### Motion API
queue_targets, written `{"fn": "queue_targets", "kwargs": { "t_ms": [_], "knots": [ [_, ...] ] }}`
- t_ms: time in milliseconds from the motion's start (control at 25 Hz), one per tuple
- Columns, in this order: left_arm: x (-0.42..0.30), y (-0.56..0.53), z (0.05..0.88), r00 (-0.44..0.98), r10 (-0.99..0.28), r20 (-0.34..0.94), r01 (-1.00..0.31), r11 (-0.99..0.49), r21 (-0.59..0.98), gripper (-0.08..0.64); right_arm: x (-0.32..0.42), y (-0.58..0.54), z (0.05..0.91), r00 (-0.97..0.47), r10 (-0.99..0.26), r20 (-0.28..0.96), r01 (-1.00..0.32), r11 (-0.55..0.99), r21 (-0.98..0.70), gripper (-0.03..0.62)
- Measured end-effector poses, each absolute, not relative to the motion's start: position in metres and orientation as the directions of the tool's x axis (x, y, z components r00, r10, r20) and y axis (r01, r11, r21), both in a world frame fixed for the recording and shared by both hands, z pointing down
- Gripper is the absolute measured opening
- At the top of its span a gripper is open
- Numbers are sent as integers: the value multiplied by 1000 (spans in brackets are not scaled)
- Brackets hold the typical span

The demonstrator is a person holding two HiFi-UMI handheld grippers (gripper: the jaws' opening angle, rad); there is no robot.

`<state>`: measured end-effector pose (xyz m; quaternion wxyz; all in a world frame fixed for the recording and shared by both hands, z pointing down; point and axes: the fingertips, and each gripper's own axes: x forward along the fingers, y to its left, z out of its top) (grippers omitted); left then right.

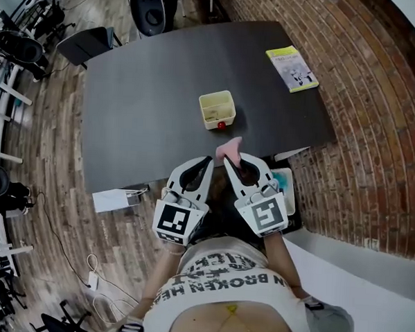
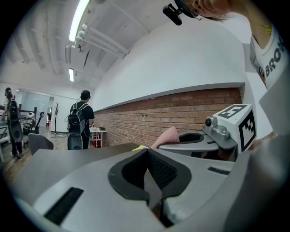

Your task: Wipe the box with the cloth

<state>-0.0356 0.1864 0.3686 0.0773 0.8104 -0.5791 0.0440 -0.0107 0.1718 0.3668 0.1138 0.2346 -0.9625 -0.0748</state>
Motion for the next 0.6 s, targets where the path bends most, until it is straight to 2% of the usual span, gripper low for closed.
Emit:
{"fn": "queue_targets", "kwargs": {
  "t_ms": [600],
  "knots": [
    [-57,52,352,192,-966,171,-981,-187,45,8,-39,34,356,-925,-328,190,-291,936,198,17]
  ]
}}
